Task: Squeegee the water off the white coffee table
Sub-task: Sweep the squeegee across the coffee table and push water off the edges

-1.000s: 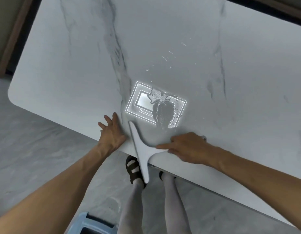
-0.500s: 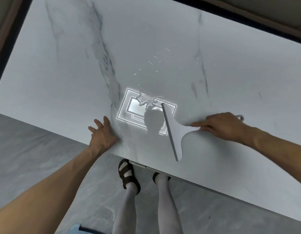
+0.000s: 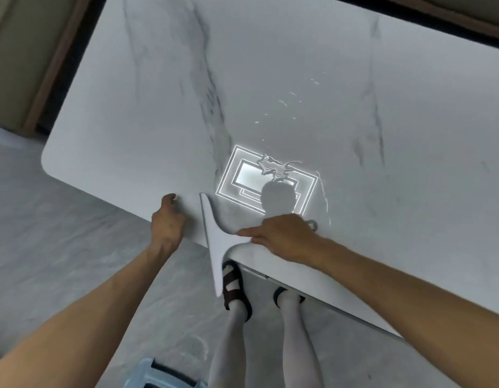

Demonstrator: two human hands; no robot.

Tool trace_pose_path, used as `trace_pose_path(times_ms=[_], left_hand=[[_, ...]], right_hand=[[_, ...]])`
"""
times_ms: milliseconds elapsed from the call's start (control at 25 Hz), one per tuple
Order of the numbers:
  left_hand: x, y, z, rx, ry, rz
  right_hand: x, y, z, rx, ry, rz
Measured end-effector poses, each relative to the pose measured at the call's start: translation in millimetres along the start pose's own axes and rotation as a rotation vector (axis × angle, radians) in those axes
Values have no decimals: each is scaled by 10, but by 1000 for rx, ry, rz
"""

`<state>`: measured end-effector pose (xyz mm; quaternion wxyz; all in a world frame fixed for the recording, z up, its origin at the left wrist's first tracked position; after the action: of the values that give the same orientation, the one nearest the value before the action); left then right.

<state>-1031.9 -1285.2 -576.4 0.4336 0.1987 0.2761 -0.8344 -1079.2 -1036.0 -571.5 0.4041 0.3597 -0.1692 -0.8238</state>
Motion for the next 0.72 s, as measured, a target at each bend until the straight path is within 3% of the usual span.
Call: trace_pose_path(times_ms=[200,520,720], left_hand=[[-77,9,-48,119,57,-130],[-426,-730,-642,222,165,-421],[-412,-955,-900,296,226,-248]], right_hand=[[303,203,-169,-72,-67,33],[-1092,-1227,410,-128,-17,-201],[-1874,-1861,849,-210,-69,-394]])
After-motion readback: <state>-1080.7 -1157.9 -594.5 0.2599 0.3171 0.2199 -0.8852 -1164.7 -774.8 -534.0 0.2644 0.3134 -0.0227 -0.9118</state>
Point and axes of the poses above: each hand's wrist, its own x-axis towards the middle knuckle, its own z-axis out of the back of the hand, y = z × x, the point moved 6 cm from there along x, towards the middle knuckle
